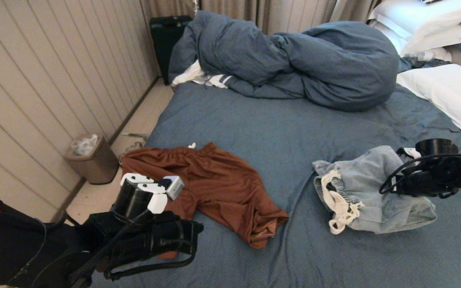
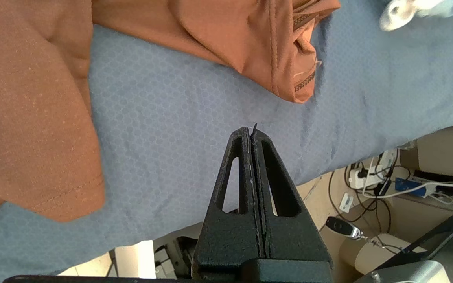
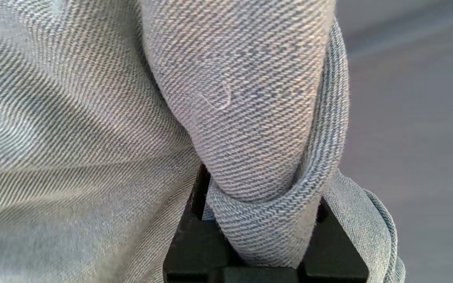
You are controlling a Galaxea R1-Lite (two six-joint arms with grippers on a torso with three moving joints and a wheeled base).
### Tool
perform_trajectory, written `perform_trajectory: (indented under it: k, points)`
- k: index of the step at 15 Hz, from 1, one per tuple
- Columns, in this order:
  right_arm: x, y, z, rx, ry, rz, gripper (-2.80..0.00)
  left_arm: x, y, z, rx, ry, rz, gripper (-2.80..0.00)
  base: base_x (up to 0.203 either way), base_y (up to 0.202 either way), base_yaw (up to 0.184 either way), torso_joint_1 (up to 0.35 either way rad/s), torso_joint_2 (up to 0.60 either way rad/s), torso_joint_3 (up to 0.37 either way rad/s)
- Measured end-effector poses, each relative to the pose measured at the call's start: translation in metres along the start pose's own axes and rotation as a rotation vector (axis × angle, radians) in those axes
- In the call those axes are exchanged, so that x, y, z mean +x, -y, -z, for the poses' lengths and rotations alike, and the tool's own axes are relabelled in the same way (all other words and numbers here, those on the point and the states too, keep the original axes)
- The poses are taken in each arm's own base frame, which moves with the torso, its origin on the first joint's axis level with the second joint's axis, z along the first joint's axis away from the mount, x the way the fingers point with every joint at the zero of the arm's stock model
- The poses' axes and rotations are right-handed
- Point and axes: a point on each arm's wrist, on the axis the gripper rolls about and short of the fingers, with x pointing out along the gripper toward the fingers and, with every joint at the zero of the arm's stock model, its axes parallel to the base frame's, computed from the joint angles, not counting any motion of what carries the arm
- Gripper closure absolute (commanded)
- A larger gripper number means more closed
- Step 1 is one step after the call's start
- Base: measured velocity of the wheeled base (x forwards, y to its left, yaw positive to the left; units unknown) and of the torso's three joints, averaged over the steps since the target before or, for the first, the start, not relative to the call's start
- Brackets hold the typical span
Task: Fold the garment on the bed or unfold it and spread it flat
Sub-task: Fold the blue shorts
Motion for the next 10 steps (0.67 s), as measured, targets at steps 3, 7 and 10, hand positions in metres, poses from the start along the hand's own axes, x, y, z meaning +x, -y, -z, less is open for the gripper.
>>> perform_trajectory:
  k: [3, 7, 10]
  points:
    - [0.0, 0.043, -0.008, 0.006, 0.036, 0.078, 0.0, 0.0, 0.0, 0.0, 0.0, -0.001, 0.0, 0.0, 0.0, 0.0, 0.0, 0.0, 0.0, 0.0]
    - [0.003, 0.079, -0.013, 0.049, 0.066, 0.139, -2.8, 0.001, 0.0, 0.001, 0.001, -0.006, 0.0, 0.0, 0.0, 0.0, 0.0, 0.0, 0.0, 0.0]
    - [0.006, 0.082, -0.01, 0.048, 0.064, 0.104, -2.8, 0.001, 0.0, 0.001, 0.002, -0.006, 0.001, 0.0, 0.0, 0.0, 0.0, 0.0, 0.0, 0.0]
